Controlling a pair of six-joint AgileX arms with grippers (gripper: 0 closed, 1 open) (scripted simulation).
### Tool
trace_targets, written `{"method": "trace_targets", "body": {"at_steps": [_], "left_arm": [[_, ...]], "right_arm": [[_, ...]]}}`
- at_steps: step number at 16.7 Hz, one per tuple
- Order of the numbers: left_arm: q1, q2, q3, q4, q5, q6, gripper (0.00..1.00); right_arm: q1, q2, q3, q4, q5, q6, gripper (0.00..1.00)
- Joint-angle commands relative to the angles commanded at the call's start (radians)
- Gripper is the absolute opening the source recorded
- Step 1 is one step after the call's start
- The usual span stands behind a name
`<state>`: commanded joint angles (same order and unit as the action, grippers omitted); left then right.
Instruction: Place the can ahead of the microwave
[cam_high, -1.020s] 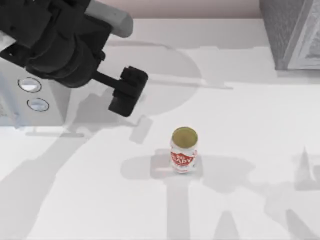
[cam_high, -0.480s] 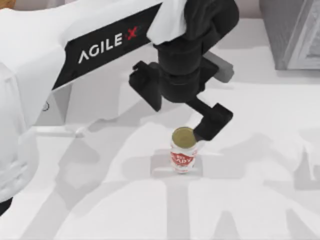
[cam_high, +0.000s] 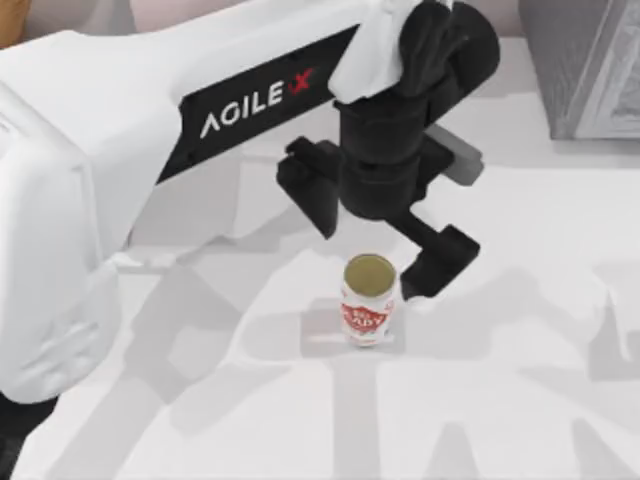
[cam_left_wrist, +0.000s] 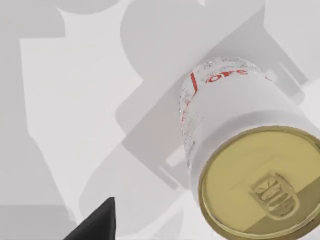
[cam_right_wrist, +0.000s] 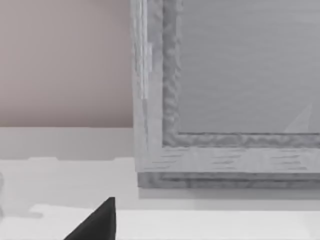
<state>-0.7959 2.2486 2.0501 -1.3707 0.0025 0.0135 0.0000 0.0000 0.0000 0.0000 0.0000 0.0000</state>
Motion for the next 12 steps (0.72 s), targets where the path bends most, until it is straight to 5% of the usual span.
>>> {"method": "trace_targets", "body": {"at_steps": [12], "left_arm": [[-0.003,0.021,-0.202,0.223,0.001,0.002,1.00]], "right_arm": [[0.000,0.000,0.000,0.000,0.000,0.000,1.00]]}}
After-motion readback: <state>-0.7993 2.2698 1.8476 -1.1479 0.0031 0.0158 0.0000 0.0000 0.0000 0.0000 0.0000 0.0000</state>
